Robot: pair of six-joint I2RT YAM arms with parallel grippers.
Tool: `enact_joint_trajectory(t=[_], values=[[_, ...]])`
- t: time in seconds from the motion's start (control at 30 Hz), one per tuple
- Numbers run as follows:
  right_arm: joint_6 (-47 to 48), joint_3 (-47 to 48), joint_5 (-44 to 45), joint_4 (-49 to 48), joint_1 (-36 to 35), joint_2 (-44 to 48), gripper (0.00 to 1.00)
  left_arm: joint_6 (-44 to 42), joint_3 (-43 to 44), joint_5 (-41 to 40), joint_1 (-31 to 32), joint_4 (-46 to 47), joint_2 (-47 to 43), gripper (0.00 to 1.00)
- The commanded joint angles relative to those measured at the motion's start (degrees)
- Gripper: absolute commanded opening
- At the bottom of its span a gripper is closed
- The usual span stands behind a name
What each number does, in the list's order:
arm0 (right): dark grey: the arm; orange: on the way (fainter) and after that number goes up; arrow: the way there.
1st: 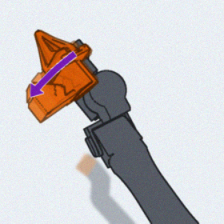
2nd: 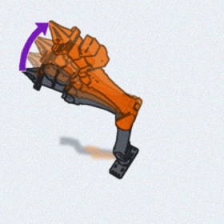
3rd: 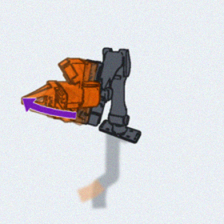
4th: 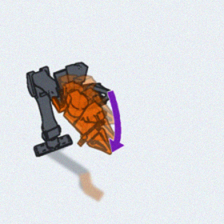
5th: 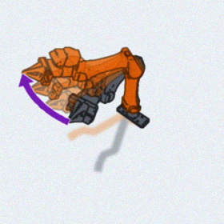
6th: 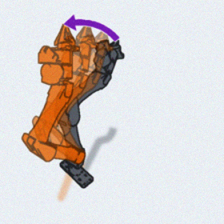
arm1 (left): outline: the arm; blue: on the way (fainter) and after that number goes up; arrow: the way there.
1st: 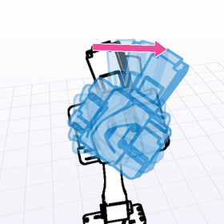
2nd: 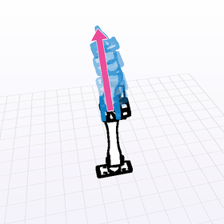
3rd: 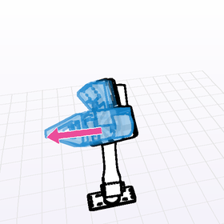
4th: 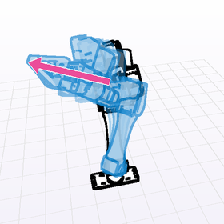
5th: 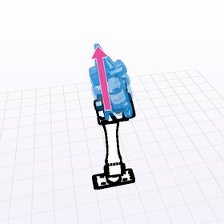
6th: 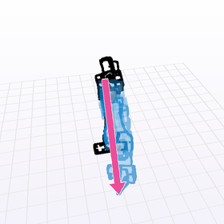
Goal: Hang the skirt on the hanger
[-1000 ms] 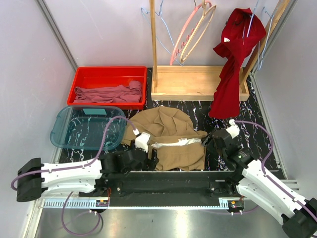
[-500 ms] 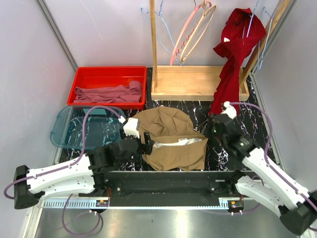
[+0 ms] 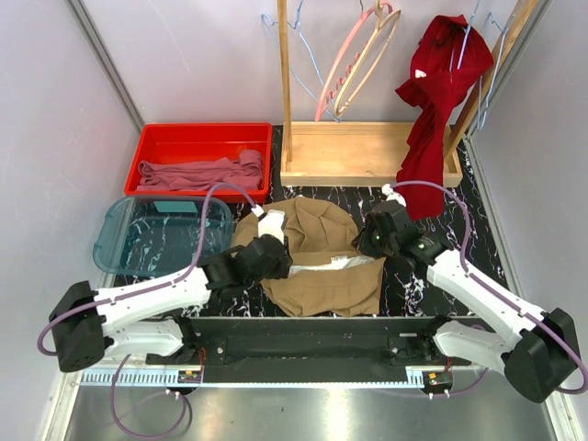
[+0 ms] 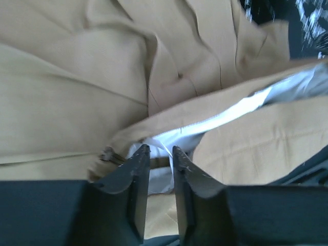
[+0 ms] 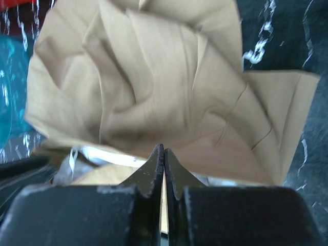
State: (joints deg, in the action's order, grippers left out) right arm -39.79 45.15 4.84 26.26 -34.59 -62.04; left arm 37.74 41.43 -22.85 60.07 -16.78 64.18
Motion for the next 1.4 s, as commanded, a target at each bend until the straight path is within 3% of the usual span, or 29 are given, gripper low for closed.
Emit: enact_joint_trajectory(t=[0.0, 0.4, 0.63, 0.77, 0.83, 1.07, 1.1, 1.37], values=[[-1.51, -3.39, -4.13, -0.87, -0.65, 3.85, 0.05, 2.08, -0.29, 6.94, -0.22, 2.36, 2.17, 0.24], [-3.62, -9.63, -3.44, 1.42, -0.65, 4.12, 0.08, 4.36, -4.78, 9.40, -0.22, 2.98, 3.67, 0.15], [-5.12, -11.22, -0.01, 3.53, -0.66, 6.32, 0.11, 5.94, -9.08, 13.44, -0.13, 5.17, 4.63, 0.03], [-4.69, -8.95, 0.69, 3.45, -0.66, 4.92, 0.20, 5.16, -9.88, 14.94, 0.13, 5.70, 5.07, 0.00], [-3.81, -6.57, 1.57, 3.88, -0.57, 3.87, 0.34, 4.02, -8.91, 14.94, 0.13, 5.26, 4.46, 0.00], [7.15, 16.67, 10.70, 7.05, -0.48, -3.87, 0.63, -0.03, -3.21, 12.40, 0.22, 1.49, 2.00, 0.30], [8.31, 19.51, 11.50, 7.05, -0.04, -5.10, 0.64, -0.38, -1.89, 12.04, 0.22, 0.26, 1.48, 0.39], [22.10, 45.70, 10.90, 1.44, 2.77, -16.09, 0.67, -3.02, 3.04, 8.44, 0.22, -4.84, -3.62, 0.74]])
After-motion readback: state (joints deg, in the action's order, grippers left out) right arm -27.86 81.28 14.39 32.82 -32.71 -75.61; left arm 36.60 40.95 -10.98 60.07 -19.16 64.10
